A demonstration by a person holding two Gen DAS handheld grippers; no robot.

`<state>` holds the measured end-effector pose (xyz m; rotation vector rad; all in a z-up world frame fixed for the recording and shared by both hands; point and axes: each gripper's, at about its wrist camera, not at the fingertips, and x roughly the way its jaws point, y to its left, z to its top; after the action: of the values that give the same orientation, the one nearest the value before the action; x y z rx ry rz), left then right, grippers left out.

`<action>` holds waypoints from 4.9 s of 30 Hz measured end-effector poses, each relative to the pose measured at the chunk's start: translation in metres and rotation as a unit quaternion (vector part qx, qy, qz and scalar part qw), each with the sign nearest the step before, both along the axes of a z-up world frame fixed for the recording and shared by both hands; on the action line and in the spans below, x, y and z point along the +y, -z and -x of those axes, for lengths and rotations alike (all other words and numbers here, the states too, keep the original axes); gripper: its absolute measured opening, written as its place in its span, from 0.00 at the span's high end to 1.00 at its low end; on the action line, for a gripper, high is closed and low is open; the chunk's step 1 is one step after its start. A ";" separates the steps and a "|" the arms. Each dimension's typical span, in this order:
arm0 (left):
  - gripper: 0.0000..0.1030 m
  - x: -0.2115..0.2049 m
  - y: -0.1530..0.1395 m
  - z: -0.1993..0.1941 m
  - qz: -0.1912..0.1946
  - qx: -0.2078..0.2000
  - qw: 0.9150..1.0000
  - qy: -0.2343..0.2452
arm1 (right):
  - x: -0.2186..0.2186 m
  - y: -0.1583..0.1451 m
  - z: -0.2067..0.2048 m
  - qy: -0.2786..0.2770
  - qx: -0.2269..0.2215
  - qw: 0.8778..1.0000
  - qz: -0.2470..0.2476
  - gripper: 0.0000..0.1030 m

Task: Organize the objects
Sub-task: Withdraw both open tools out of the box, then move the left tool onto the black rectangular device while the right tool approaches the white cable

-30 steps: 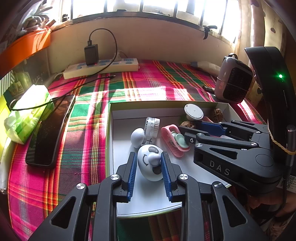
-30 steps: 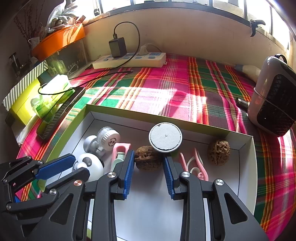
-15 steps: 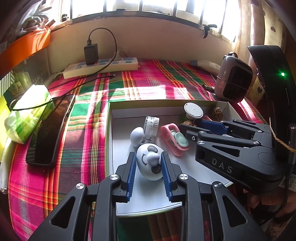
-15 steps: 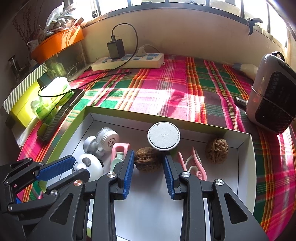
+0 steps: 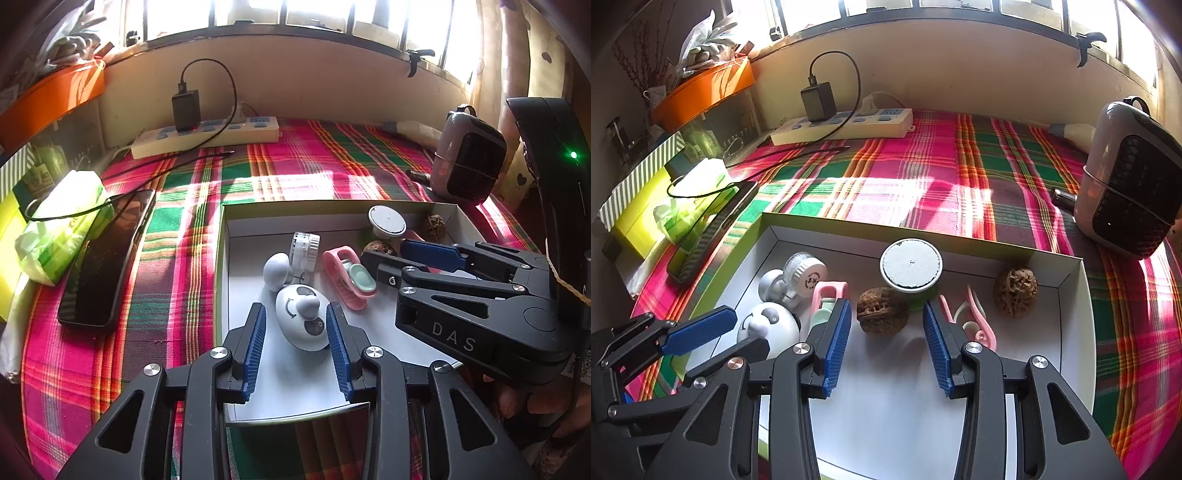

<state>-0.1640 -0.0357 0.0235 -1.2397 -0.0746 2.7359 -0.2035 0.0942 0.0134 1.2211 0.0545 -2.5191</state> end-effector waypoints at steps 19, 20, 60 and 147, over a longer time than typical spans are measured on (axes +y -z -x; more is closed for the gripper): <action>0.68 -0.002 -0.017 -0.023 0.006 0.017 1.000 -0.011 | 0.007 -0.013 -0.030 0.010 0.022 1.000 0.007 0.58; 0.68 -0.002 -0.018 -0.024 0.006 0.017 1.000 -0.012 | 0.007 -0.014 -0.032 0.009 0.023 1.000 0.009 0.58; 0.68 0.007 -0.018 -0.104 -0.009 0.032 0.999 -0.001 | 0.026 -0.022 -0.134 0.015 0.072 0.997 0.013 0.53; 0.68 0.026 0.005 -0.099 -0.032 -0.017 0.999 0.024 | 0.053 0.005 -0.143 -0.103 -0.027 0.988 0.115 0.52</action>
<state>-0.0654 -0.0100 0.0188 -1.2537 -0.1332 2.6519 -0.0605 0.1467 0.0086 1.1281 -0.1149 -2.2427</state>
